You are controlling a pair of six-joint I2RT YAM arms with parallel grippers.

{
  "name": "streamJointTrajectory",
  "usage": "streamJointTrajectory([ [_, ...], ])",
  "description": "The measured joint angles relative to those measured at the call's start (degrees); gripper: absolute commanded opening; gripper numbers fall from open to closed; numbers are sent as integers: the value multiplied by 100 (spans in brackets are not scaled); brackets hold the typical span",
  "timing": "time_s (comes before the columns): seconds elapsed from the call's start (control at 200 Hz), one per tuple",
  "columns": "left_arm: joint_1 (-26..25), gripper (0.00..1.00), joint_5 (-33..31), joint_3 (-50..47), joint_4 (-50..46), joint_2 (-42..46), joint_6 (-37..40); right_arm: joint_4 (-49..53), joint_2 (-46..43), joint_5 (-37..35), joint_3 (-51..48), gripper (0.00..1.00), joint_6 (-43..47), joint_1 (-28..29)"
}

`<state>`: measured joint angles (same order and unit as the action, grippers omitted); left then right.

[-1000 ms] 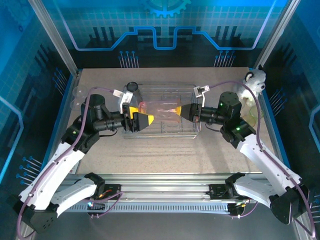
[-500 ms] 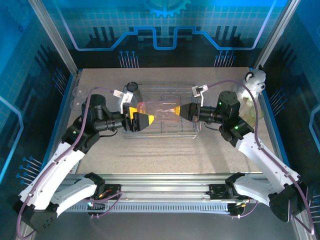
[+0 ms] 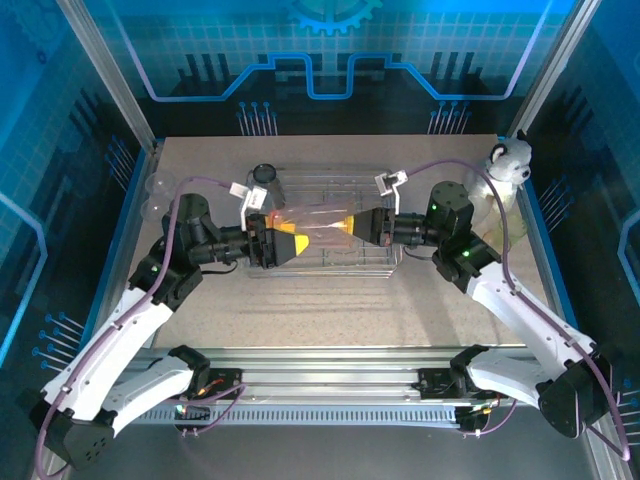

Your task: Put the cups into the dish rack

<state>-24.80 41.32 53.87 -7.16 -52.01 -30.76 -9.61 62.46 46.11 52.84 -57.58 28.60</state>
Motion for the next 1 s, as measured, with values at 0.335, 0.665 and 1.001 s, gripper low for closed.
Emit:
streamJointTrajectory([
  [0.335,-28,46,708,-118,693,-44,-275,205,153,262,149,0,254,175],
  [0.665,-2,10,538,-98,494,-151,-155,695,205,107,284,37,599,166],
  [1.001,31,5,-2175,1150,-2057,-686,391,4072,-372,-2396,778,48,1731,-988],
])
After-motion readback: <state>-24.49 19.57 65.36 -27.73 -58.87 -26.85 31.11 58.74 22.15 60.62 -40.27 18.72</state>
